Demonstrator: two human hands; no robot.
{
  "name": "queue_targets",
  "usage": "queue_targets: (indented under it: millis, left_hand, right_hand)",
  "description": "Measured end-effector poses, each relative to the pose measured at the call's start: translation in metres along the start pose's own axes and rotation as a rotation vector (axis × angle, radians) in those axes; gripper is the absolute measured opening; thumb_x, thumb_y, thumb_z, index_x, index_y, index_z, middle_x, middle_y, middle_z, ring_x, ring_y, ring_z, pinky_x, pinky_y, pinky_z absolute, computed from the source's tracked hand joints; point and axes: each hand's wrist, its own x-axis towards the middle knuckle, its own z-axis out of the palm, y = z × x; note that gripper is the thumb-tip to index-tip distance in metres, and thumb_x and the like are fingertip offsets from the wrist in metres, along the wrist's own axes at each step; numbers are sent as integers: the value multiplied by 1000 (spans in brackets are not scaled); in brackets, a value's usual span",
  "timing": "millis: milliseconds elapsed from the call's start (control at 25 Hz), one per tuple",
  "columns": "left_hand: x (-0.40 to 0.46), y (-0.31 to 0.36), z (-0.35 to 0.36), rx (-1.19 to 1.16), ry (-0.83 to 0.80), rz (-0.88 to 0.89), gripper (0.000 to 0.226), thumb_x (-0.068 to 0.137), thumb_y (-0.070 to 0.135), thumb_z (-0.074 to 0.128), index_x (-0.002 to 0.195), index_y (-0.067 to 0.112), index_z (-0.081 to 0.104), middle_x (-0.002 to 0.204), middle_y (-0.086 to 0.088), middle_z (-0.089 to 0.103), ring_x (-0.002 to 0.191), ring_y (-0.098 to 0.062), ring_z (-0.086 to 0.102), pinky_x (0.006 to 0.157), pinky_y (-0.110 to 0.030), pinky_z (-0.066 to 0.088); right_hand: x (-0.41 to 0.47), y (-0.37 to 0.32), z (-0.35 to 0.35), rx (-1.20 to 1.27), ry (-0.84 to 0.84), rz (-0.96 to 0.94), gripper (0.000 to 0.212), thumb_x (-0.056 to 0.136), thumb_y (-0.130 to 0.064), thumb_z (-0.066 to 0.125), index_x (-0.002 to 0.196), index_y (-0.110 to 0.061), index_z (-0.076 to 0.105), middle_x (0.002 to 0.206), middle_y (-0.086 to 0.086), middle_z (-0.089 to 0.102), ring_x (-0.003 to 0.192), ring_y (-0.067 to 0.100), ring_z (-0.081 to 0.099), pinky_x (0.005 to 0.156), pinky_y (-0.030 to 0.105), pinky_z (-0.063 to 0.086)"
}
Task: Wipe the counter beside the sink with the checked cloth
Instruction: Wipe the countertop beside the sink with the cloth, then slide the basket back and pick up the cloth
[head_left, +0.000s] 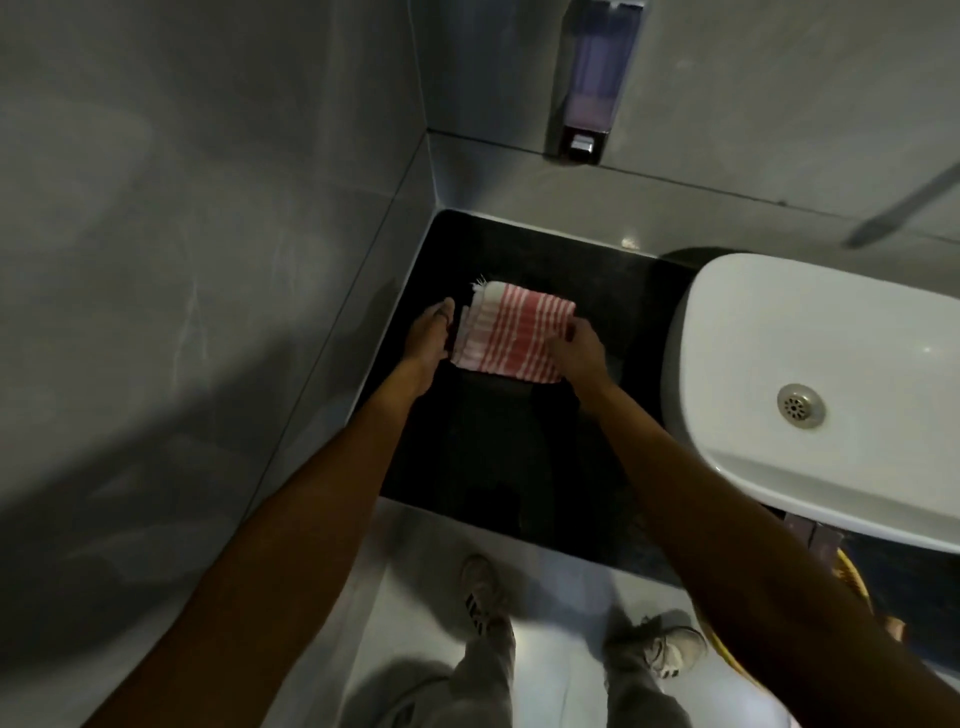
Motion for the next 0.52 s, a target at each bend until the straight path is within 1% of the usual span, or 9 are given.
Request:
queue_targets:
  millis: [40, 80, 120, 200, 240, 320, 360, 440, 520]
  left_hand:
    - [-11, -8, 3, 174, 91, 97, 53, 109, 37, 43, 157, 16, 37, 162, -9, 42, 149, -29, 40, 111, -35, 38]
    - [-27, -21, 8, 365, 165, 230, 53, 108, 32, 46, 157, 16, 37, 163, -10, 40, 152, -30, 35, 118, -38, 35]
    - [-49, -41, 16, 570, 217, 404, 56, 106, 30, 49, 158, 14, 37, 164, -12, 37, 155, -32, 28, 124, -45, 30]
    - [-100, -89, 42, 948, 272, 693, 62, 103, 36, 49, 159, 12, 34, 166, -15, 32, 158, -36, 18, 128, -53, 18]
    - [-130, -108, 63, 1080, 255, 758, 64, 103, 40, 46, 160, 14, 32, 168, -14, 27, 159, -36, 15, 129, -54, 14]
    - [-185, -136, 110, 1194, 124, 800, 67, 102, 46, 43, 162, 19, 28, 171, -14, 19, 160, -35, 9, 129, -55, 9]
    - [-205, -147, 134, 1207, 38, 819, 68, 102, 47, 42, 162, 20, 26, 172, -14, 16, 160, -34, 7, 129, -55, 8]
    - [-229, -164, 182, 1234, -98, 861, 69, 103, 50, 39, 163, 20, 23, 172, -14, 13, 160, -35, 4, 129, -56, 7]
    - [-238, -174, 223, 1293, -177, 834, 70, 103, 54, 36, 163, 21, 22, 172, -14, 12, 160, -36, 5, 129, -57, 9]
  right_hand:
    - [-11, -2, -8, -53, 18, -55, 39, 101, -17, 56, 139, -7, 53, 131, 11, 64, 124, 31, 64, 98, 40, 56]
    - [-28, 0, -19, -150, 30, -162, 39, 101, -20, 56, 138, -9, 53, 132, 9, 62, 128, 31, 60, 99, 38, 53]
    - [-50, 11, -31, -320, 53, -317, 41, 102, -23, 54, 141, -12, 50, 142, 10, 57, 139, 32, 52, 108, 40, 48]
    - [-100, 44, -55, -734, 117, -613, 54, 101, -29, 50, 152, -14, 40, 164, 15, 35, 157, 35, 23, 127, 51, 24]
    - [-125, 66, -71, -862, 131, -685, 59, 100, -30, 50, 155, -14, 38, 168, 17, 26, 159, 36, 15, 129, 55, 15]
    - [-168, 118, -108, -997, 118, -709, 62, 99, -33, 53, 156, -14, 39, 170, 19, 21, 159, 38, 12, 129, 58, 11]
    - [-186, 143, -129, -1039, 106, -673, 63, 98, -33, 56, 156, -14, 40, 170, 20, 20, 159, 38, 11, 128, 60, 11]
    - [-211, 188, -174, -1103, 88, -563, 64, 98, -36, 57, 156, -14, 38, 170, 20, 19, 160, 38, 9, 127, 62, 12]
    - [-224, 216, -214, -1109, 103, -426, 63, 99, -39, 49, 155, -14, 38, 169, 21, 21, 159, 40, 12, 126, 65, 13]
